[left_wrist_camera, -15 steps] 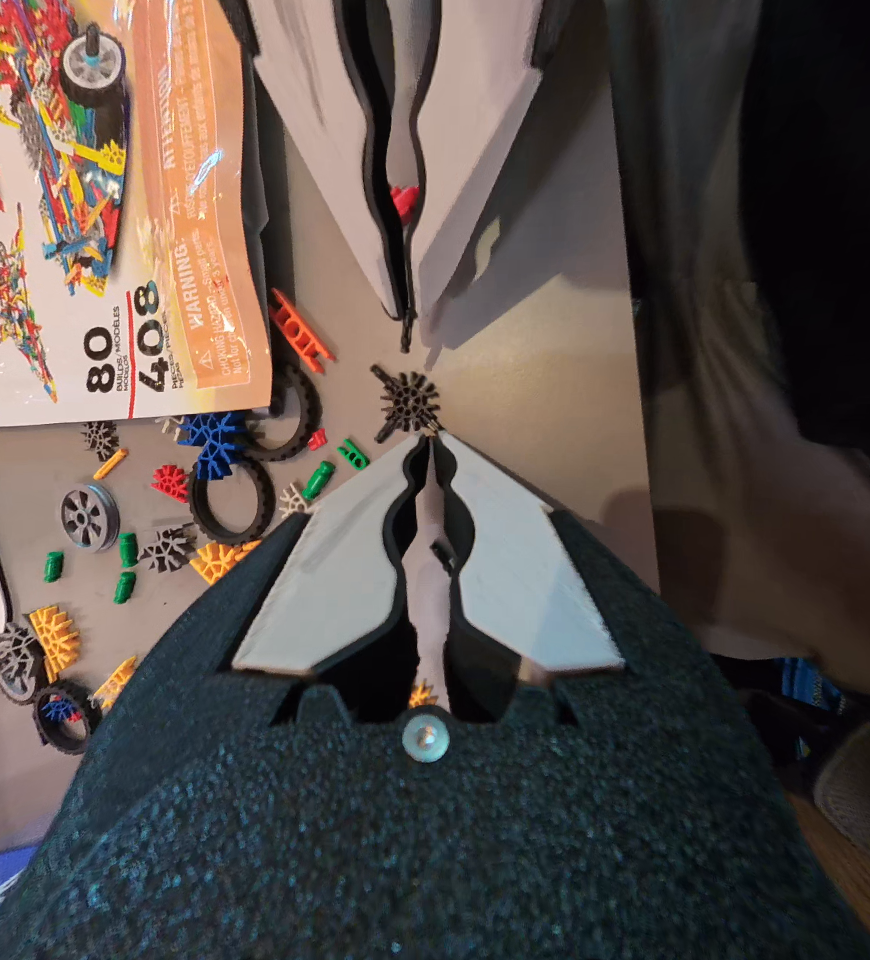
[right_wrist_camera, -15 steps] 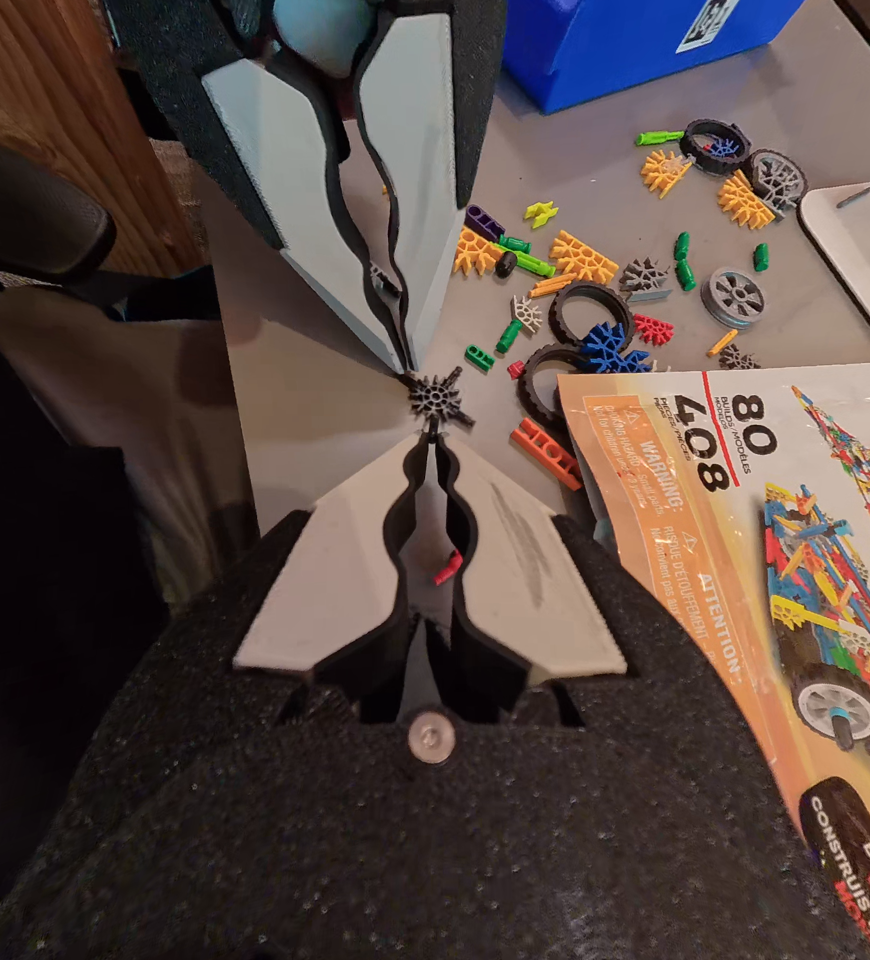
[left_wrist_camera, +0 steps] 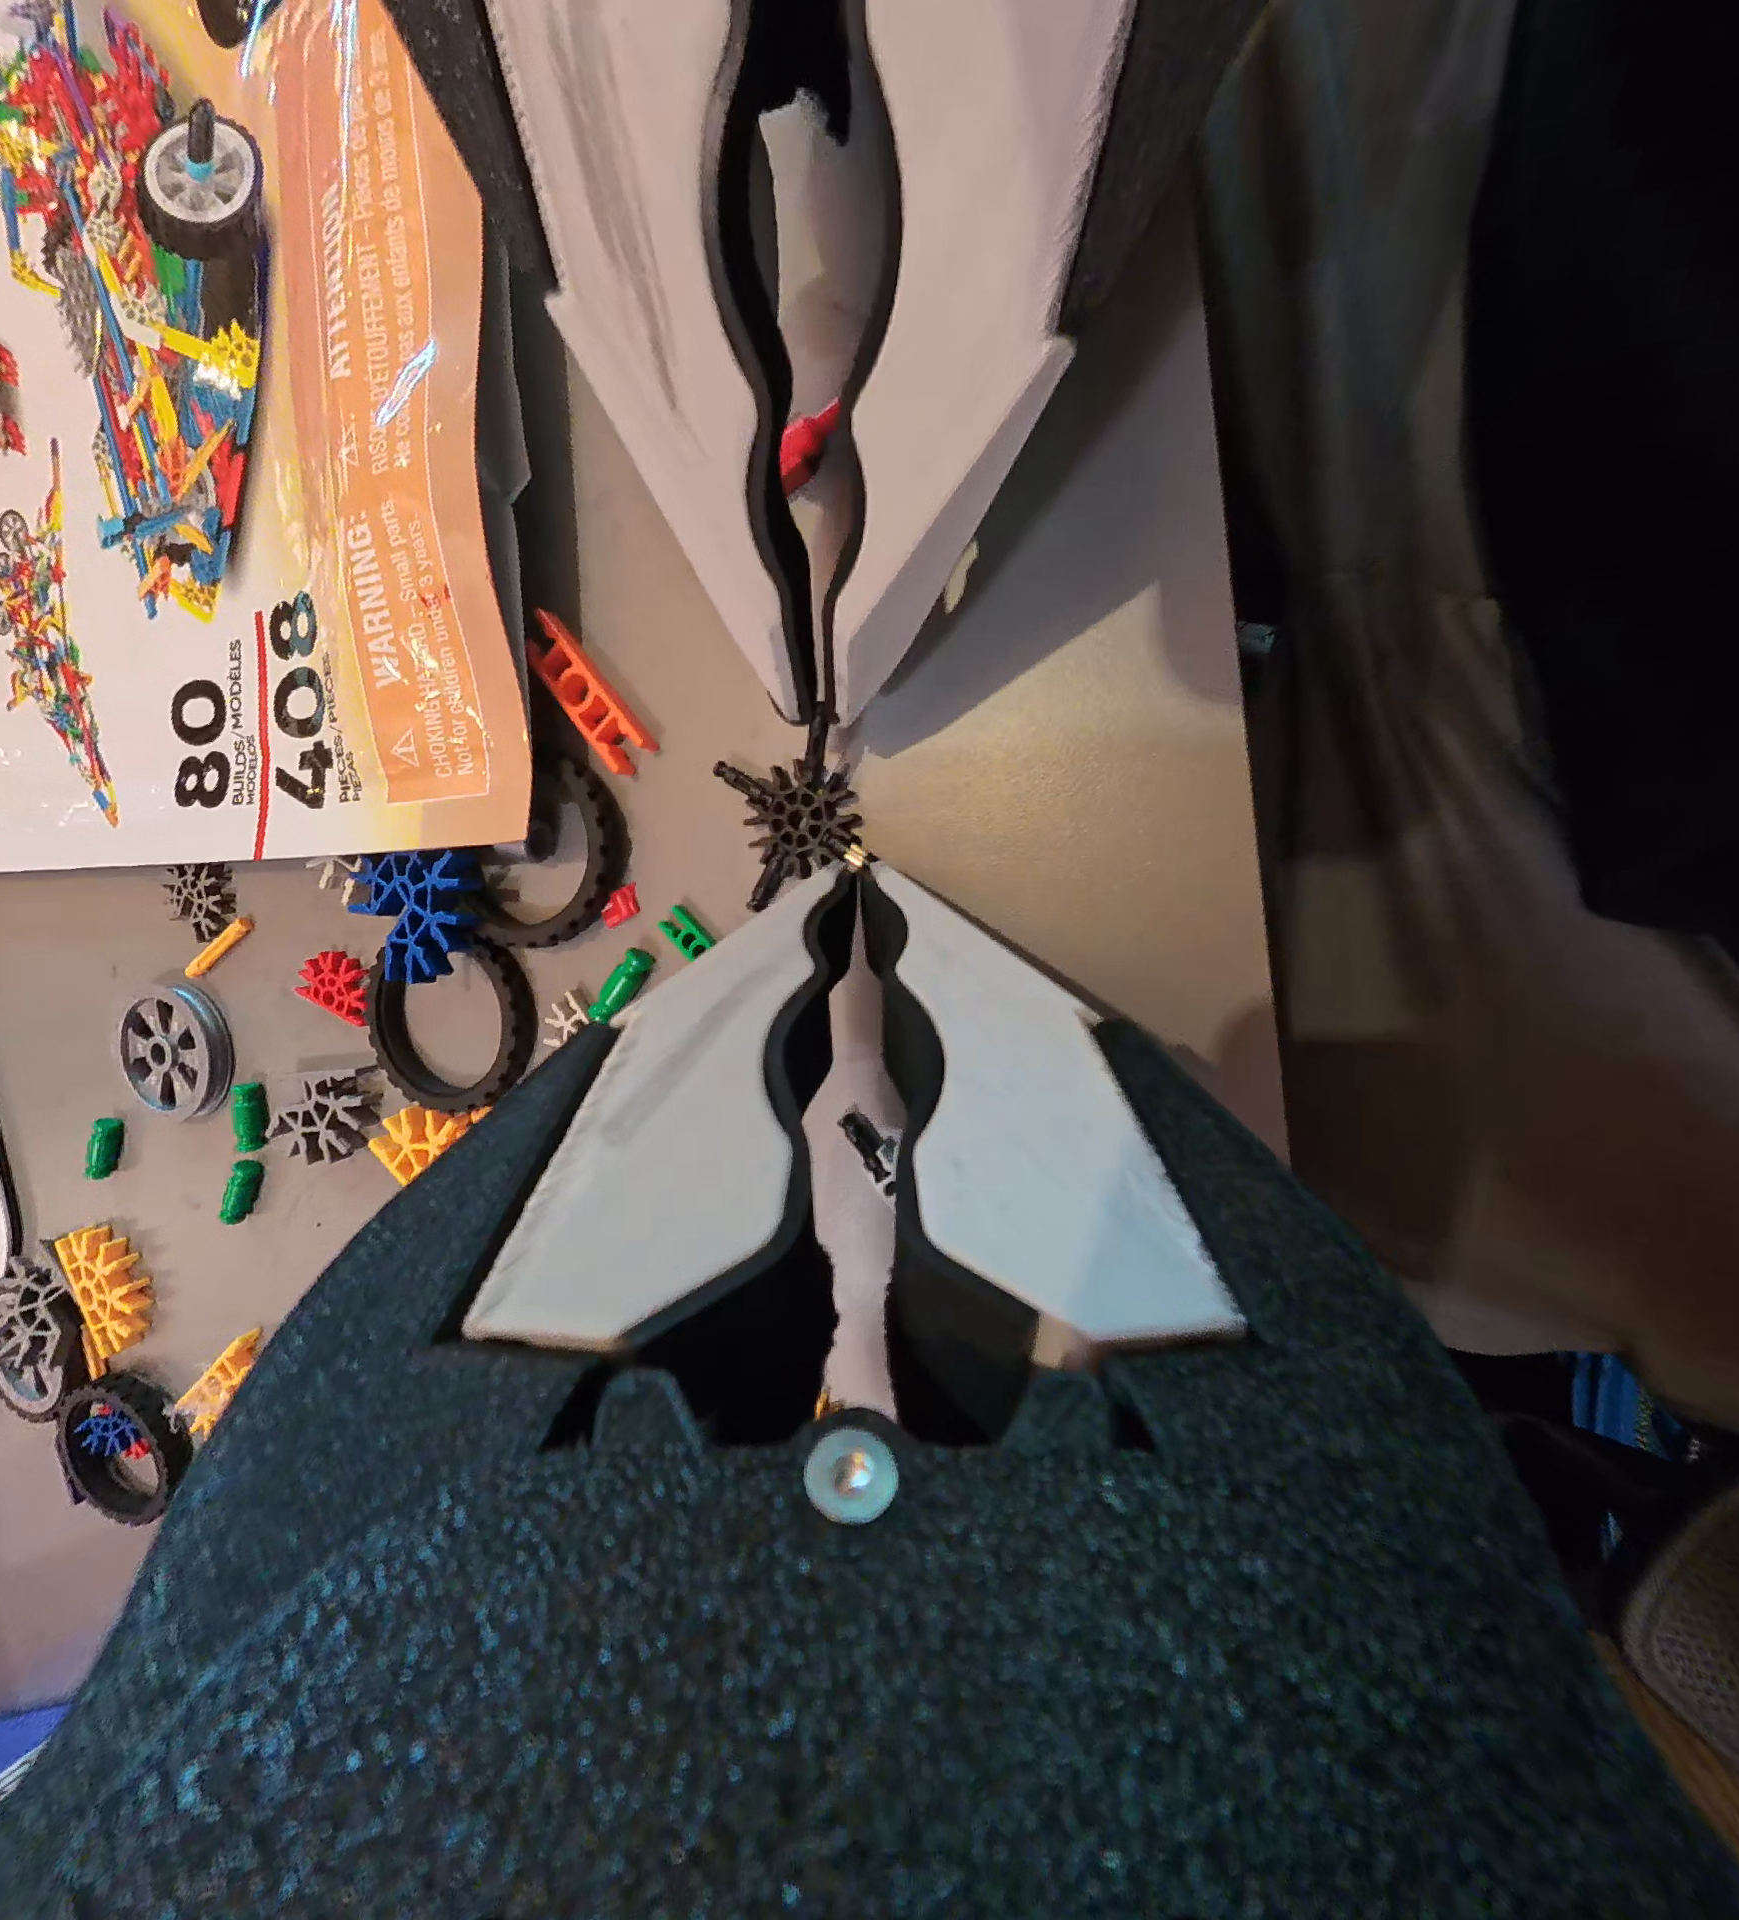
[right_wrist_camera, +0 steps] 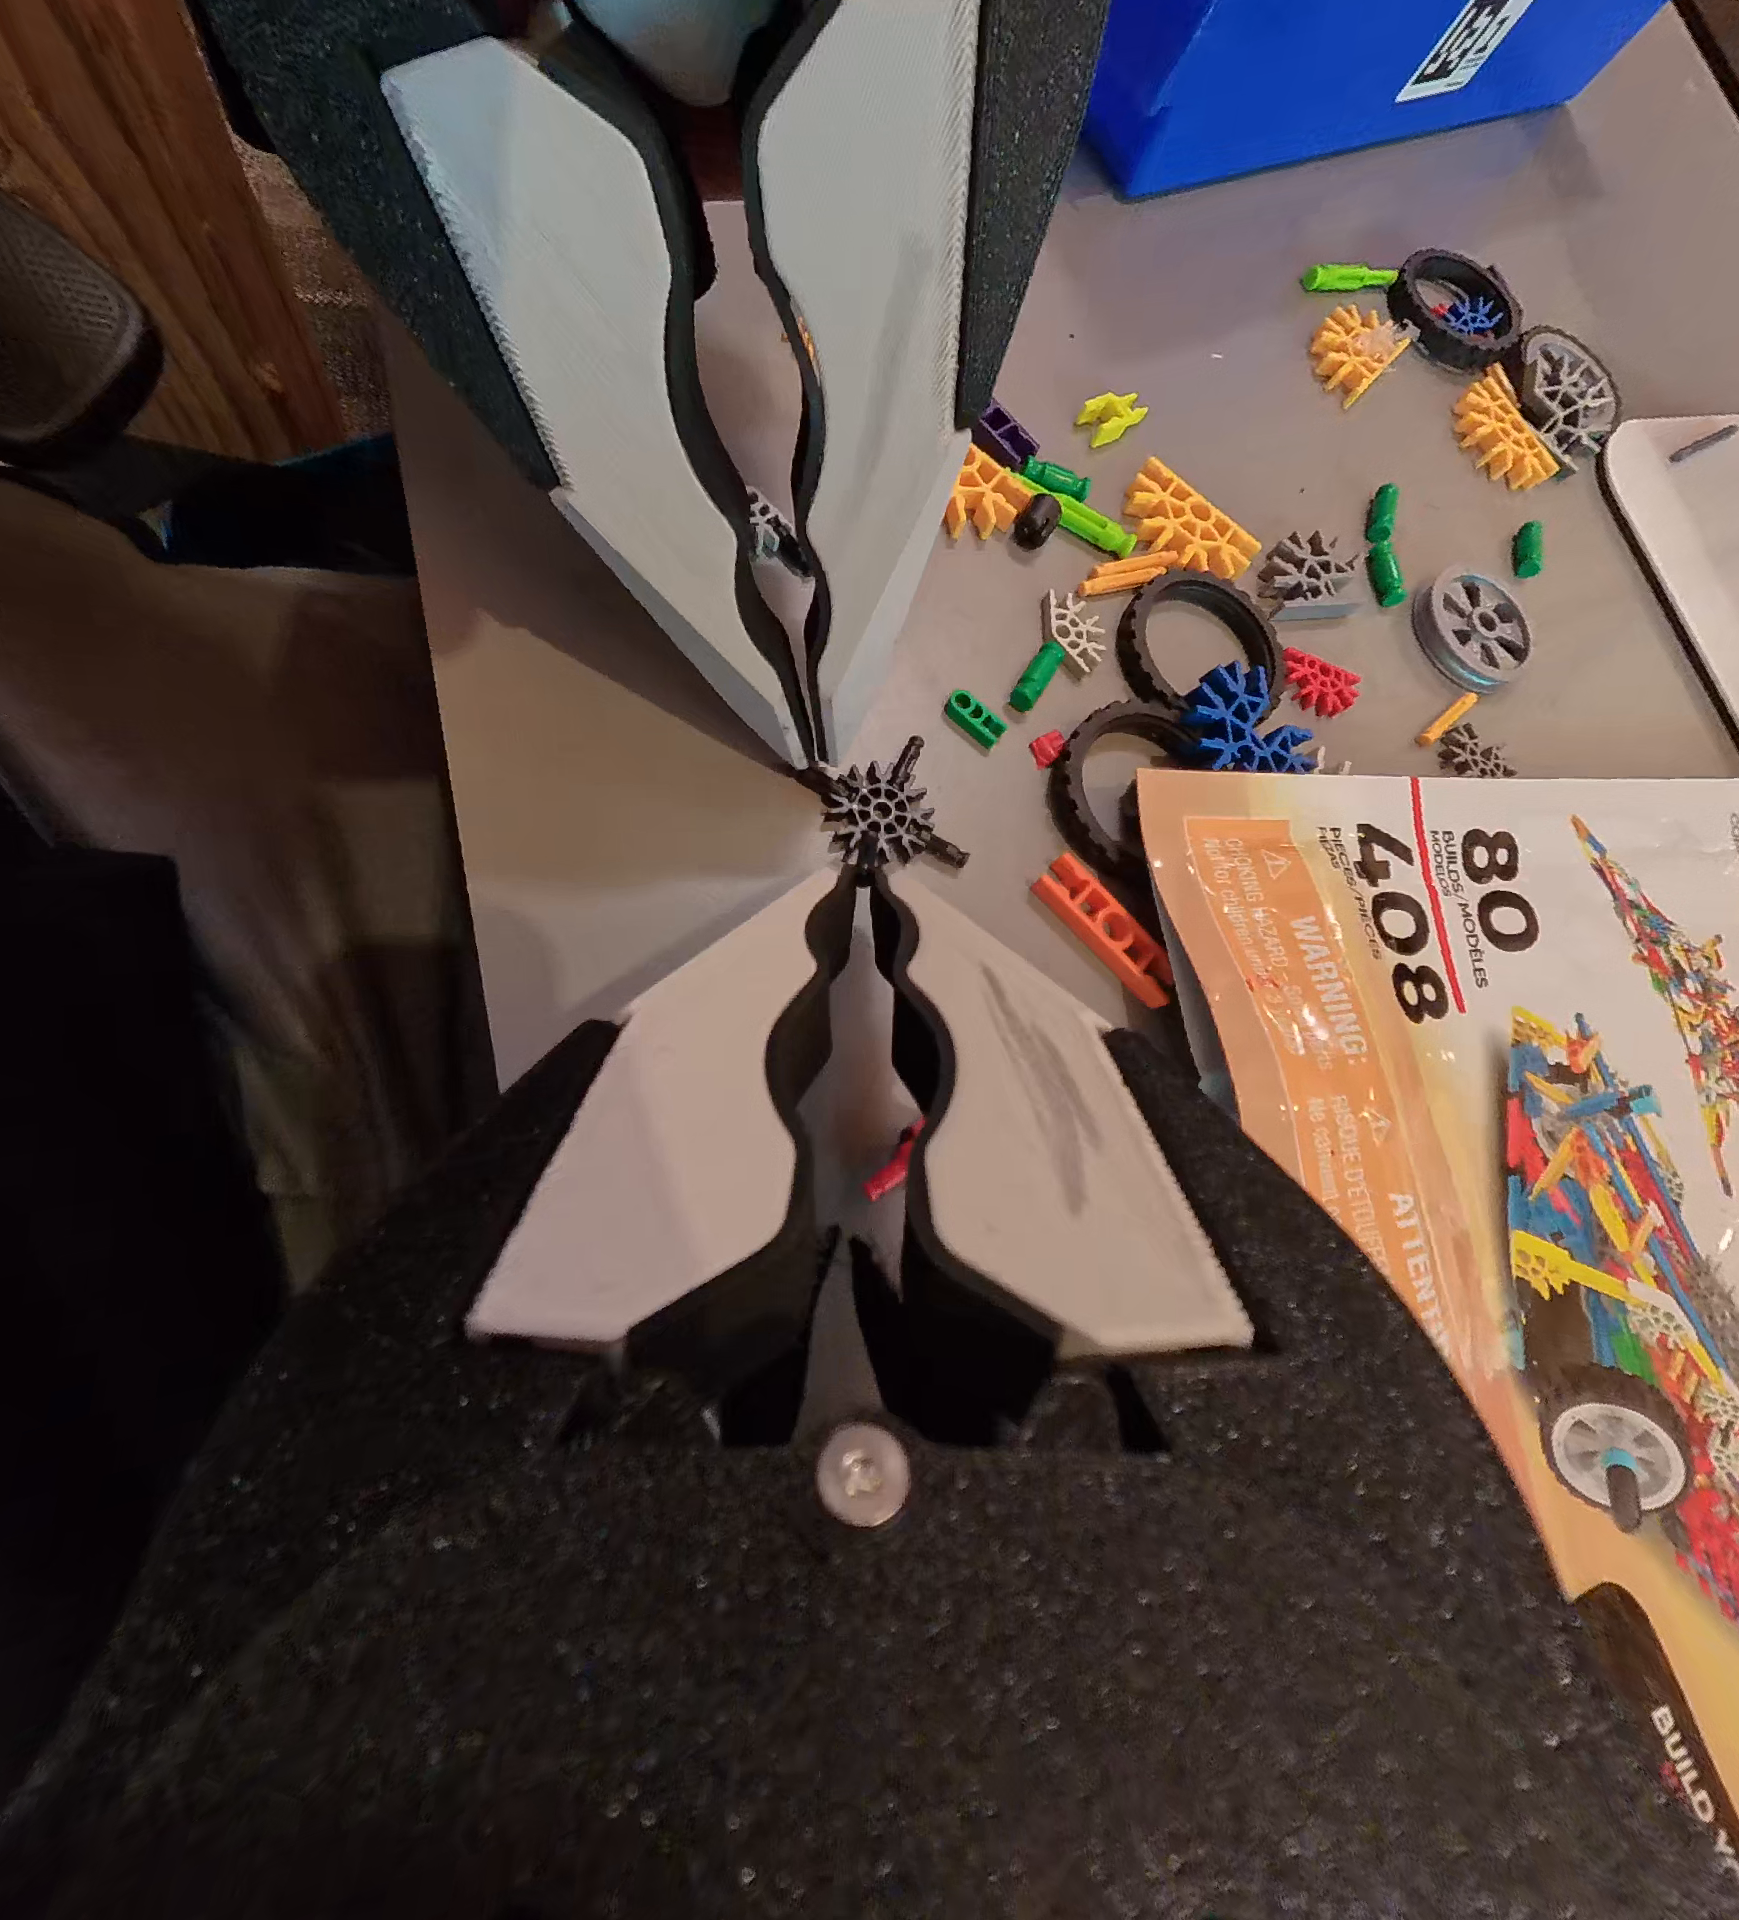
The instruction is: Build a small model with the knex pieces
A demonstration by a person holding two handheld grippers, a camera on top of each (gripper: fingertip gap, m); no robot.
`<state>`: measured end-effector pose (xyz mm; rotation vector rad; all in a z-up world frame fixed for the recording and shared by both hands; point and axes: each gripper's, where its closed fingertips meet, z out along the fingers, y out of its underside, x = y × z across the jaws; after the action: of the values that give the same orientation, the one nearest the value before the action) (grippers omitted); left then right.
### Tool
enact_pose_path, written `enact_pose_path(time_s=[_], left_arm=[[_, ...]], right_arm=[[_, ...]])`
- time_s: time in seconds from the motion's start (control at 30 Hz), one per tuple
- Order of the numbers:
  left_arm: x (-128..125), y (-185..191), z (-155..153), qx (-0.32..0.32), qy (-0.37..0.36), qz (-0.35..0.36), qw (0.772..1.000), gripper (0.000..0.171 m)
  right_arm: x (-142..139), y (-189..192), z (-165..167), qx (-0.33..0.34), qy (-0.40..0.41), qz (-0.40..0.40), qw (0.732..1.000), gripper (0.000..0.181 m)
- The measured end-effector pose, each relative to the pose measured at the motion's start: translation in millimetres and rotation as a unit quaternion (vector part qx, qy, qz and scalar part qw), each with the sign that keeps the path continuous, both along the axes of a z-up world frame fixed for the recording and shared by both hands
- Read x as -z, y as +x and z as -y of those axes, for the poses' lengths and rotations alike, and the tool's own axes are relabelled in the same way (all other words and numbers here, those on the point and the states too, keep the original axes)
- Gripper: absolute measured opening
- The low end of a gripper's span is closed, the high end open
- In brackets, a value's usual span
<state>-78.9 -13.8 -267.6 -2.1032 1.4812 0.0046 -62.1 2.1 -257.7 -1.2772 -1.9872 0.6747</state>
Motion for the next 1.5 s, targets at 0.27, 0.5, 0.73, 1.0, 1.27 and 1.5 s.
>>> enact_pose_path(time_s=[0.27, 0.5, 0.73, 1.0, 1.27, 1.5], left_arm=[[-0.3, 2.3, 0.9, 0.004, 0.006, -0.001, 1.0, 0.0], [-2.7, 0.6, 0.5, 0.002, 0.008, 0.009, 1.0, 0.002], [-8.2, -3.3, -1.9, -0.006, 0.009, 0.026, 1.0, 0.004], [-0.2, -4.9, -2.2, -0.004, 0.003, 0.02, 1.0, 0.004], [0.8, -5.8, -0.7, 0.0, -0.001, 0.019, 1.0, 0.004], [0.2, -5.6, -1.1, -0.001, 0.001, 0.019, 1.0, 0.004]], right_arm=[[4.4, -0.5, -1.4, 0.003, 0.021, 0.009, 1.0, 0.002], [0.0, -1.7, -2.9, -0.006, 0.018, 0.004, 1.0, 0.001], [-1.2, -7.5, -2.5, -0.021, 0.0, 0.002, 1.0, 0.002], [4.8, -9.0, -1.0, -0.037, 0.003, 0.019, 0.999, 0.002], [8.2, -7.8, -2.4, -0.04, 0.006, 0.033, 0.999, 0.002], [2.6, -6.7, -3.2, -0.04, -0.013, 0.03, 0.999, 0.01]])
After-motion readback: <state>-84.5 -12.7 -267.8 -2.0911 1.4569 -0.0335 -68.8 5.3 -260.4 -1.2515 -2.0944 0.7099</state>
